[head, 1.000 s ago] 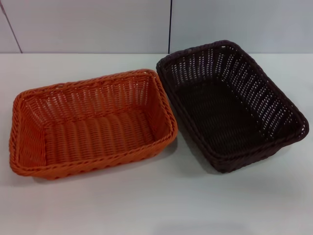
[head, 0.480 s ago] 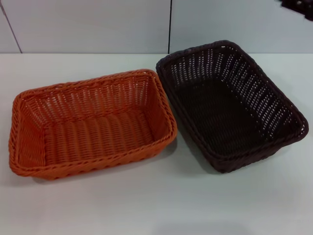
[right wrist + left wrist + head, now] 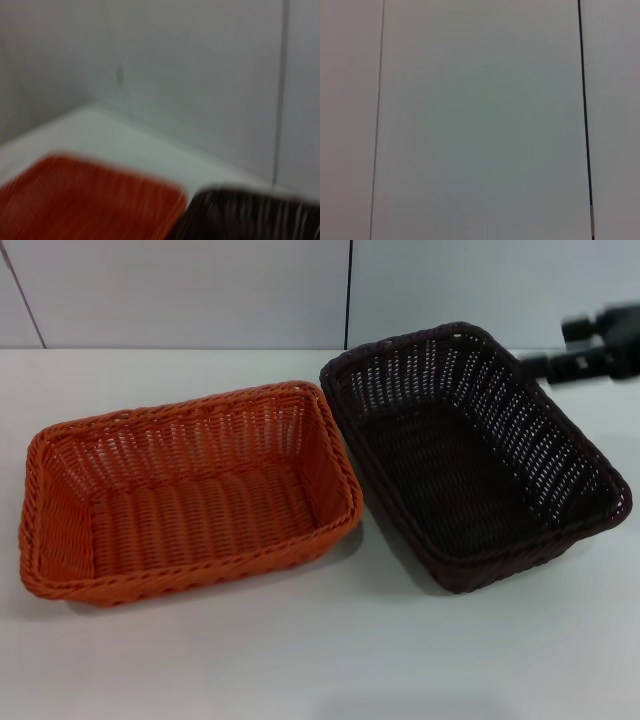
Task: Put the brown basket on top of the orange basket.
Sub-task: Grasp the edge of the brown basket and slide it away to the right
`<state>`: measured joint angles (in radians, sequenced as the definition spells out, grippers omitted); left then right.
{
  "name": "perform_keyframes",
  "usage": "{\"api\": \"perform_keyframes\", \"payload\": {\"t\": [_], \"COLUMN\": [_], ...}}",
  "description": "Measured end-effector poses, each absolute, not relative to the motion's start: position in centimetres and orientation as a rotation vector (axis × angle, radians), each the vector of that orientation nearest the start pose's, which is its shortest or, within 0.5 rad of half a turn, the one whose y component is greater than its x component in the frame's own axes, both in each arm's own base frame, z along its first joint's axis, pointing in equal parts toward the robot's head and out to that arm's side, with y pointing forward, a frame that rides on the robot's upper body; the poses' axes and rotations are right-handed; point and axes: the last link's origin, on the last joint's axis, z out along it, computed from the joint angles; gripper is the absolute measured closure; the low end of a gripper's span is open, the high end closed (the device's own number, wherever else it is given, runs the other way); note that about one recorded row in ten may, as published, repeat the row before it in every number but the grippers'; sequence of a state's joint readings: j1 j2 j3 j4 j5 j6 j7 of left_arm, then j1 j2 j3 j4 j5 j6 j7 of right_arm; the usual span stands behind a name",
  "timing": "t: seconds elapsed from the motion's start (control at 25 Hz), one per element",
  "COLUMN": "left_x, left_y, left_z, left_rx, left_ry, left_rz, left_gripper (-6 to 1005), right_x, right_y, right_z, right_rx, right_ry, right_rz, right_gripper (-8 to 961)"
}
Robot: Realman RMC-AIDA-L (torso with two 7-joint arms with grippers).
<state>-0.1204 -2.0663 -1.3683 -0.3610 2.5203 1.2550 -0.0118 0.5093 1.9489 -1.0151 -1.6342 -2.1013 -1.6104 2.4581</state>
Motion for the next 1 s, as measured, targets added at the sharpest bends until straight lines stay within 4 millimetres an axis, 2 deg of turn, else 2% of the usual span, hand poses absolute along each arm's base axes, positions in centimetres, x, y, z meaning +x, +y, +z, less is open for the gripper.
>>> {"api": "perform_keyframes", "payload": {"t": [0.28, 0.36, 0.4, 0.52, 0.6, 0.76, 0.8, 1.0], "left_x": [-39.0, -39.0, -39.0, -39.0, -39.1, -39.2, -39.2, -39.3], "left_y": [26.0, 26.0, 26.0, 25.9, 25.9, 25.9, 25.9, 25.7], "left_z": [5.9, 5.9, 5.9, 5.8, 5.7, 5.6, 5.6, 5.2], "left_rx": [-1.157, -1.157, -1.156, -1.156, -1.157, -1.161, -1.161, -1.169], "left_ry": [-0.515, -0.515, -0.516, -0.518, -0.523, -0.536, -0.536, -0.559], "left_rz": [-0.581, -0.581, -0.581, -0.580, -0.577, -0.570, -0.570, -0.573], "left_gripper": [225, 225, 225, 225, 225, 225, 225, 225], "right_x": [12.9, 12.6, 12.6, 12.7, 12.5, 12.3, 12.2, 12.3], "right_y": [34.0, 33.9, 33.8, 33.9, 34.0, 33.7, 33.7, 34.3], "right_z": [13.8, 13.7, 13.5, 13.3, 12.4, 11.0, 10.2, 8.6], "right_rx": [-2.762, -2.789, -2.801, -2.794, -2.814, -2.855, -2.853, -2.789], "right_ry": [0.752, 0.738, 0.715, 0.680, 0.601, 0.476, 0.387, 0.272], "right_rz": [-0.090, -0.184, -0.309, -0.401, -0.490, -0.559, -0.603, -0.685], "right_gripper": [139, 140, 141, 142, 142, 142, 142, 142]}}
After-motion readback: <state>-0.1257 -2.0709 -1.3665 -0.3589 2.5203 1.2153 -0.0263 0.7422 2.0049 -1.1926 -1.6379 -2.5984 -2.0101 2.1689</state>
